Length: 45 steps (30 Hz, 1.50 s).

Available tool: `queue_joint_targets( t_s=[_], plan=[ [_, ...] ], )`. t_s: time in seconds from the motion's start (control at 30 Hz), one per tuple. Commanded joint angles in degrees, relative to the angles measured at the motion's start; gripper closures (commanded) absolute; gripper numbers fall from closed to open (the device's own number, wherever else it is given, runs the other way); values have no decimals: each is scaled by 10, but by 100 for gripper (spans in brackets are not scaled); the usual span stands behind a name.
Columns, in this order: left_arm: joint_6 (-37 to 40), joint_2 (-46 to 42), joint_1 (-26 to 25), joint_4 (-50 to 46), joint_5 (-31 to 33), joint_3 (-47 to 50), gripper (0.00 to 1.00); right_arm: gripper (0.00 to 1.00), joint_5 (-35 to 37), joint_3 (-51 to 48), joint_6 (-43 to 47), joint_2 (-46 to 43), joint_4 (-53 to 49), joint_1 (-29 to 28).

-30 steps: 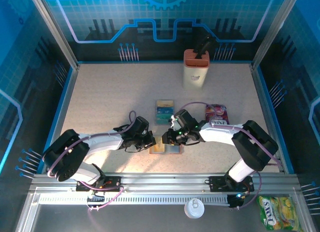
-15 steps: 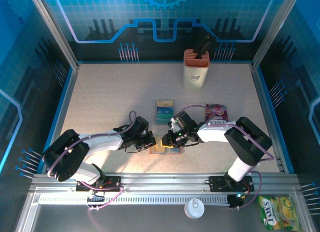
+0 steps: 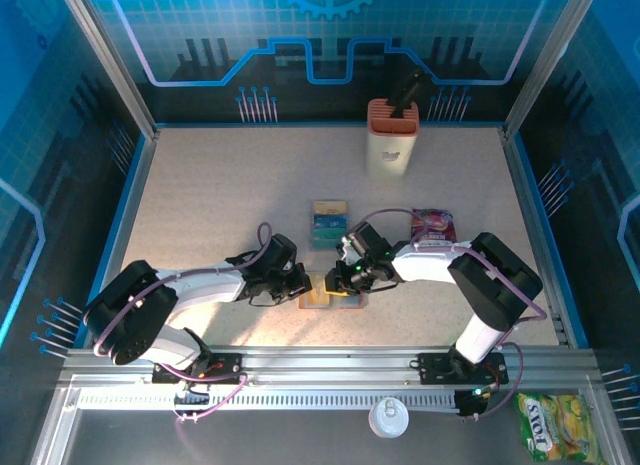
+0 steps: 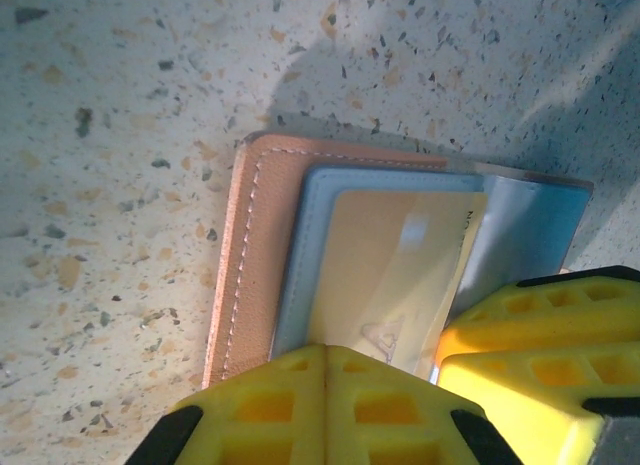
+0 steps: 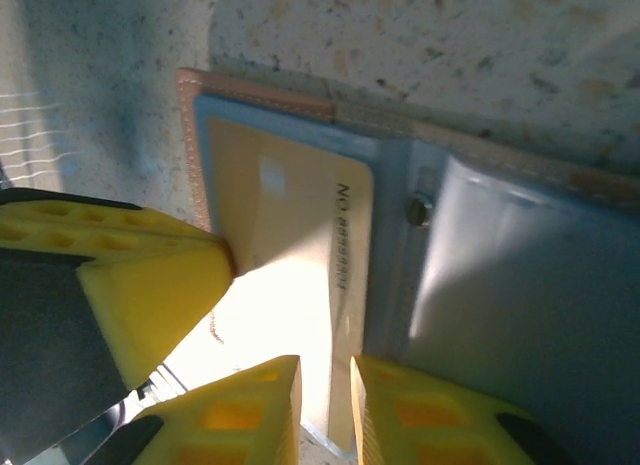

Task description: Take the credit cards out of the card holder

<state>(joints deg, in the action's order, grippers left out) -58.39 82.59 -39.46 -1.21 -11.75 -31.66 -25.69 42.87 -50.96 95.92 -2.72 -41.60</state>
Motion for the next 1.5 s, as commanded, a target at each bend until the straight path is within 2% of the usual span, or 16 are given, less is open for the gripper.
queue_joint_targets(
  t_s=[0.0, 0.37, 0.77, 1.47],
  plan=[
    [6, -5, 3, -34, 16, 18, 92, 78, 40, 14, 22, -3, -76, -4],
    [4, -30, 3, -26, 13, 13, 84, 77, 44, 33, 32, -32, -94, -6],
    [11, -3, 3, -42, 9, 0, 100, 77, 33, 40, 27, -37, -84, -8],
    [13, -33, 4, -52, 29, 4, 99, 74, 19, 56, 26, -22, -77, -10]
  ],
)
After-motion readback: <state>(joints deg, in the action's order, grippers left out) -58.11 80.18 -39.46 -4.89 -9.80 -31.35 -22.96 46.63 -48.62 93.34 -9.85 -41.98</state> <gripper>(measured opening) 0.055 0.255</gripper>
